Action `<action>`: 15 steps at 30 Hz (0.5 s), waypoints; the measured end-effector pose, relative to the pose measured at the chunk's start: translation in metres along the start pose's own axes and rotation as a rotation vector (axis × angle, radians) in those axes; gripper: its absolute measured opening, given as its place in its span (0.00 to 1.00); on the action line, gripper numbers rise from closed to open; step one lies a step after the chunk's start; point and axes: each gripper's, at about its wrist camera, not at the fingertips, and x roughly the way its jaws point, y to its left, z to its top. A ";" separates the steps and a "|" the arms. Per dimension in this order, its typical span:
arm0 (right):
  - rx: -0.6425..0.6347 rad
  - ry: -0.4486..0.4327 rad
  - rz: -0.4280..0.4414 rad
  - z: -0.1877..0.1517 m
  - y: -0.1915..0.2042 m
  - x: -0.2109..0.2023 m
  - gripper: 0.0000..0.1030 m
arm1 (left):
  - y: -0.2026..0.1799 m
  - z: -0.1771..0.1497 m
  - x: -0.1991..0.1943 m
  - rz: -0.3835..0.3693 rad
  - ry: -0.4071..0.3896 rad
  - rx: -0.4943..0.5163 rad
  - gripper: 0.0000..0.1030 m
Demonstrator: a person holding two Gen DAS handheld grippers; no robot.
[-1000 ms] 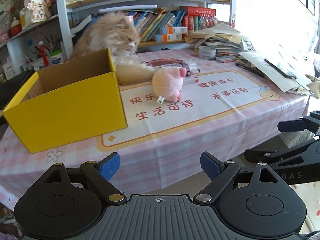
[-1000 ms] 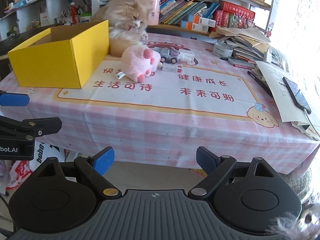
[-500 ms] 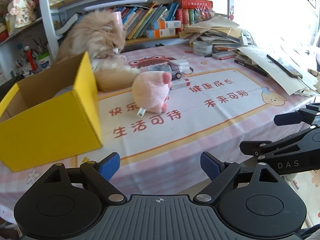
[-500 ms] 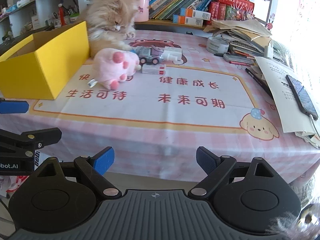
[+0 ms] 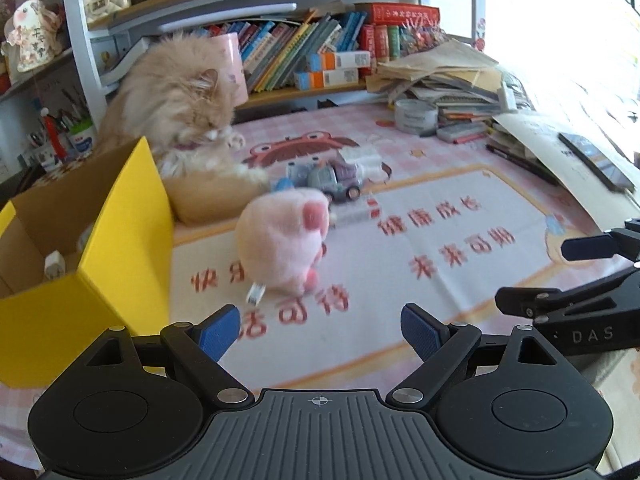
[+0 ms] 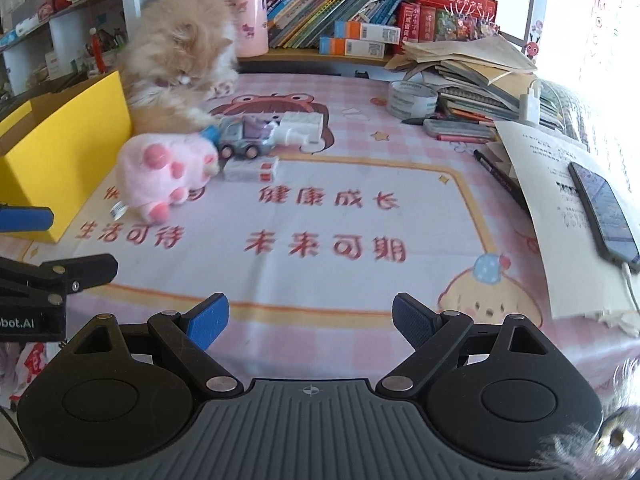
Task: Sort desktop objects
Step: 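Move both open tools toward the pink plush pig and small white box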
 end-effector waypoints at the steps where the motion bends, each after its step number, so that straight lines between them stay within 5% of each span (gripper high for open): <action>1: -0.005 -0.003 0.004 0.003 -0.003 0.002 0.86 | -0.001 0.004 0.003 0.008 -0.003 -0.004 0.88; 15: -0.066 -0.028 0.086 0.039 -0.036 0.038 0.86 | -0.004 0.039 0.059 0.124 0.008 -0.034 0.88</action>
